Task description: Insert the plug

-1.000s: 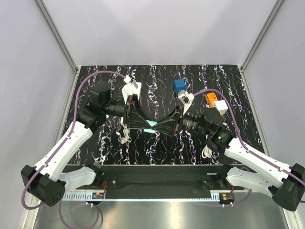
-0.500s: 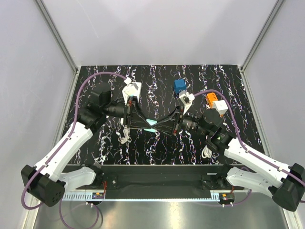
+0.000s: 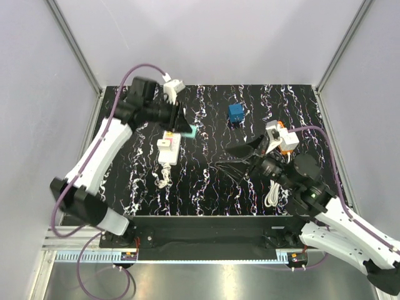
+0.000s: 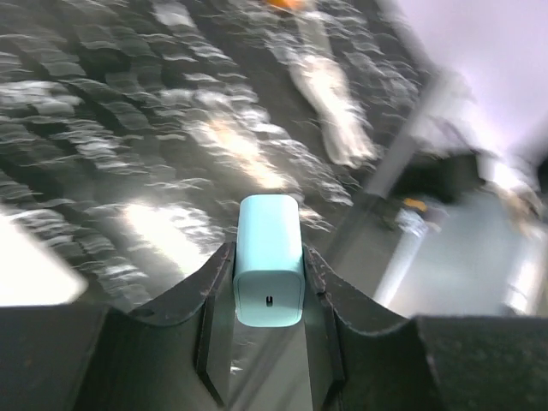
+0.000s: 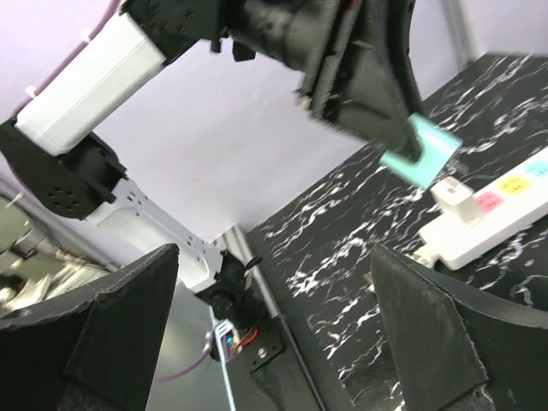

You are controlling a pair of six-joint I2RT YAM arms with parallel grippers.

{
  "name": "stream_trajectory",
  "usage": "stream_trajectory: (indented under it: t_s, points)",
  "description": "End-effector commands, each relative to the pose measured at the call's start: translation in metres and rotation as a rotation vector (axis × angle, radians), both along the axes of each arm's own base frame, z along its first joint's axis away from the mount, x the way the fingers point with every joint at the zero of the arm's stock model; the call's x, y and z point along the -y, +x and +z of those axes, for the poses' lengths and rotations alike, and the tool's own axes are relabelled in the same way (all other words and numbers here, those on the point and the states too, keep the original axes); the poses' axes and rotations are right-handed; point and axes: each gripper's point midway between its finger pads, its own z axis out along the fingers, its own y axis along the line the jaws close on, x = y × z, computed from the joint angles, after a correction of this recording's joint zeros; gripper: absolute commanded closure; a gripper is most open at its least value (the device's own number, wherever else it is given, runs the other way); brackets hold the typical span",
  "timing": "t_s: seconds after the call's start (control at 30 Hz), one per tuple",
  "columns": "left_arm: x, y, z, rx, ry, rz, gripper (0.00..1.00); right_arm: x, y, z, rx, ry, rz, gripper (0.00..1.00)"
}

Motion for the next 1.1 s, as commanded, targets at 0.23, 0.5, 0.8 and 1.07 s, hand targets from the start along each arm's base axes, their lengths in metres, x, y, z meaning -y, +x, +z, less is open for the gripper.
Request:
stream_trajectory:
  t_s: [0.23, 0.5, 0.8, 1.07]
  points:
    - [-0.080, 0.136, -0.040, 0.027, 0.562, 0.353, 1.00, 0.046, 0.013, -0.029, -0.008, -0.126, -0.234, 0.00]
    - [-0.112, 0.206, -0.094, 0.016, 0.708, 0.432, 1.00, 0.055, 0.006, -0.048, -0.002, -0.189, -0.234, 0.00]
    - [-0.106, 0.238, -0.145, -0.037, 0.657, 0.415, 1.00, 0.053, 0.002, -0.068, -0.014, -0.263, -0.199, 0.00]
    - [-0.101, 0.242, -0.184, -0.111, 0.661, 0.407, 1.00, 0.053, 0.004, -0.071, -0.005, -0.287, -0.204, 0.00]
